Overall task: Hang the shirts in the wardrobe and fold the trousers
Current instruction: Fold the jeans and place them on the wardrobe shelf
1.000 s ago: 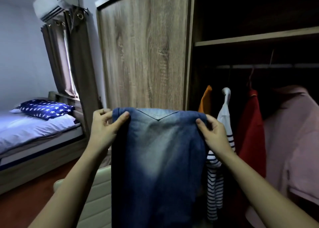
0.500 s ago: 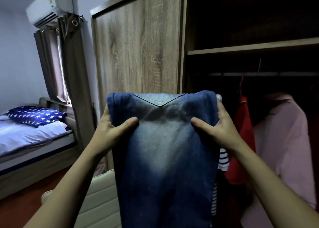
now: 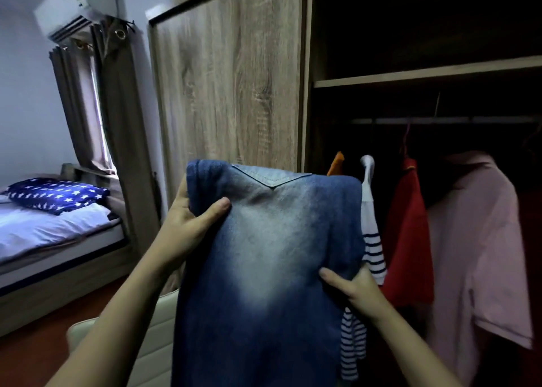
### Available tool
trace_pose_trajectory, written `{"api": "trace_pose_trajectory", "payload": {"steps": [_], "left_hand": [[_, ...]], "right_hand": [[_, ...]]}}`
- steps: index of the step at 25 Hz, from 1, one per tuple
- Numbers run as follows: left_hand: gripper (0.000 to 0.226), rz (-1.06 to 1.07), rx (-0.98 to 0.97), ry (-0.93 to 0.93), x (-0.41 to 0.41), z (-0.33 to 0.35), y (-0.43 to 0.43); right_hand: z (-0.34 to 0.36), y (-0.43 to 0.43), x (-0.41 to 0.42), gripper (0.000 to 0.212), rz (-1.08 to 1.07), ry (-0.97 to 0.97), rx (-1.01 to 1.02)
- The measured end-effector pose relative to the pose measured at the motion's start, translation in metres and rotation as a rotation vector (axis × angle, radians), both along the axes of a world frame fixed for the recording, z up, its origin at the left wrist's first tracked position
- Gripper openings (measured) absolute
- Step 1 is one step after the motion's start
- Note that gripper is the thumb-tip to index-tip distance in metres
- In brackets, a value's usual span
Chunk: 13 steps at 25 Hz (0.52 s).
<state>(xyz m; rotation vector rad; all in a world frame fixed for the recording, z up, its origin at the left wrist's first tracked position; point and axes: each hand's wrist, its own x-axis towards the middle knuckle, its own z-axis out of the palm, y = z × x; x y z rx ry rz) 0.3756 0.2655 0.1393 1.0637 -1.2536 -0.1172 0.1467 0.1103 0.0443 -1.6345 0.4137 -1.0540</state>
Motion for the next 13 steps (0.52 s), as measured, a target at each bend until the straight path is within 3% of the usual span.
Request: {"api": "trace_pose_trajectory", "payload": {"steps": [2, 4, 6, 9, 12, 13], "left_hand": [[0.027, 0.071, 0.1, -0.219, 0.0, 0.011, 0.015], [0.037, 0.021, 0.186, -0.264, 0.0, 0.018, 0.027], [0.048, 0.012, 0.176, -0.224, 0.004, 0.019, 0.036], [0.053, 0.036, 0.057, -0.074, -0.002, 0.027, 0.043], [0.067, 0.004, 0.165, 0.094, 0.015, 0.041, 0.035], [0.065, -0.094, 0.204, 0.193, 0.027, 0.045, 0.033]], "right_hand": [[0.003, -0.001, 0.005, 0.054, -0.004, -0.022, 0.012], [0.008, 0.002, 0.011, 0.05, -0.003, -0.042, 0.027], [0.018, 0.01, 0.016, 0.031, -0.002, -0.084, 0.027], [0.044, 0.02, 0.018, 0.03, 0.018, -0.171, -0.001], [0.079, 0.023, 0.019, 0.023, 0.066, -0.196, 0.013], [0.09, 0.019, 0.023, 0.021, 0.085, -0.179, 0.014]]}}
